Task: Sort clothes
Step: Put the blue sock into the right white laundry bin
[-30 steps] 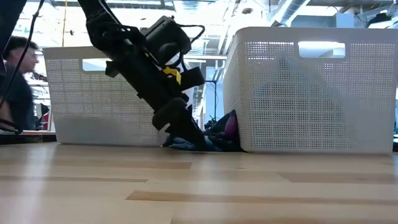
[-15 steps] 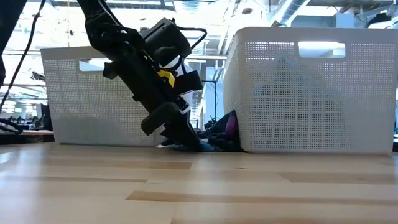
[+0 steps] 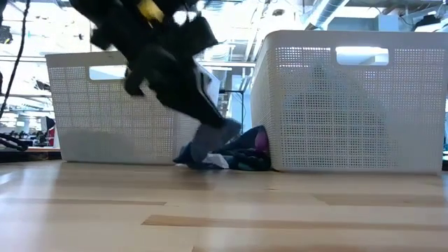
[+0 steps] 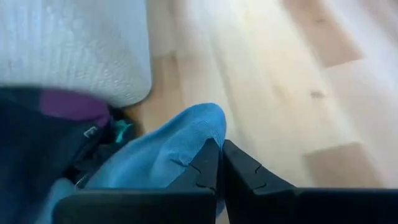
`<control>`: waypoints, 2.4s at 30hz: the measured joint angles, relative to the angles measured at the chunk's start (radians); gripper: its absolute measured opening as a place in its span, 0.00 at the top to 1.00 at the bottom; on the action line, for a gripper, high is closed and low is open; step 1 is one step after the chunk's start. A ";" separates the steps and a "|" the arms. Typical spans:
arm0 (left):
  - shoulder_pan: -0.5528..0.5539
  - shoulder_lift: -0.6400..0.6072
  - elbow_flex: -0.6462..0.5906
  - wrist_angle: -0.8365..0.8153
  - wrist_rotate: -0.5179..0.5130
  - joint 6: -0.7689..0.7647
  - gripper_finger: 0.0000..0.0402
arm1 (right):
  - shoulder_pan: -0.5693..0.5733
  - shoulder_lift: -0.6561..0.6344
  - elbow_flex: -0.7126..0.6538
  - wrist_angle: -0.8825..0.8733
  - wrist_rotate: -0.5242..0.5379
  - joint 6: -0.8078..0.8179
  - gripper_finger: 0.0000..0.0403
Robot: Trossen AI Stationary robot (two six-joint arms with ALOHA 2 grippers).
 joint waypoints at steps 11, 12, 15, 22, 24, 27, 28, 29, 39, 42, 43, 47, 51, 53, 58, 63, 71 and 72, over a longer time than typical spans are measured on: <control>-0.116 -0.282 0.001 -0.137 -0.113 0.035 1.00 | -0.047 0.197 -0.035 0.161 0.038 -0.051 0.42; -0.123 -0.305 0.001 -0.146 -0.115 0.038 1.00 | -0.054 0.212 -0.035 0.184 0.054 -0.053 0.42; -0.143 -0.356 0.001 -0.154 -0.122 0.054 1.00 | -0.072 0.257 -0.035 0.223 0.112 -0.054 0.42; -0.163 -0.438 0.002 -0.155 -0.124 0.084 1.00 | -0.113 0.342 -0.035 0.376 0.250 -0.059 0.42; -0.170 -0.452 0.002 -0.154 -0.125 0.096 1.00 | -0.125 0.364 -0.035 0.450 0.277 -0.087 0.42; -0.181 -0.463 0.002 -0.150 -0.125 0.106 1.00 | -0.142 0.377 -0.035 0.528 0.327 -0.121 0.42; -0.185 -0.463 0.002 -0.148 -0.125 0.107 1.00 | -0.150 0.375 -0.035 0.548 0.341 -0.123 0.42; -0.186 -0.463 0.002 -0.148 -0.125 0.108 1.00 | -0.158 0.373 -0.033 0.559 0.356 -0.123 0.42; -0.211 -0.463 0.002 -0.148 -0.125 0.114 1.00 | -0.209 0.373 -0.033 0.647 0.413 -0.159 0.42; -0.222 -0.463 0.002 -0.143 -0.119 0.123 1.00 | -0.219 0.373 -0.033 0.674 0.389 -0.181 0.42; -0.225 -0.463 0.002 -0.136 -0.114 0.128 1.00 | -0.224 0.373 -0.033 0.690 0.370 -0.197 0.42; -0.241 -0.463 0.002 -0.091 -0.081 0.147 1.00 | -0.240 0.373 -0.033 0.712 0.321 -0.203 0.42; -0.258 -0.463 0.002 -0.057 -0.054 0.165 1.00 | -0.250 0.373 -0.033 0.726 0.321 -0.219 0.43; -0.264 -0.463 0.002 -0.055 -0.041 0.166 1.00 | -0.250 0.373 -0.033 0.742 0.321 -0.233 0.46; -0.275 -0.463 0.002 -0.062 -0.041 0.169 1.00 | -0.249 0.373 -0.033 0.748 0.308 -0.269 0.67; -0.285 -0.463 0.002 -0.066 -0.041 0.173 1.00 | -0.247 0.373 -0.033 0.744 0.261 -0.308 0.96; -0.314 -0.463 0.002 -0.162 -0.042 0.147 0.98 | -0.233 0.354 -0.034 0.733 0.285 -0.363 0.99; -0.316 -0.463 0.002 -0.182 -0.043 0.138 0.97 | -0.230 0.347 -0.034 0.724 0.297 -0.368 0.99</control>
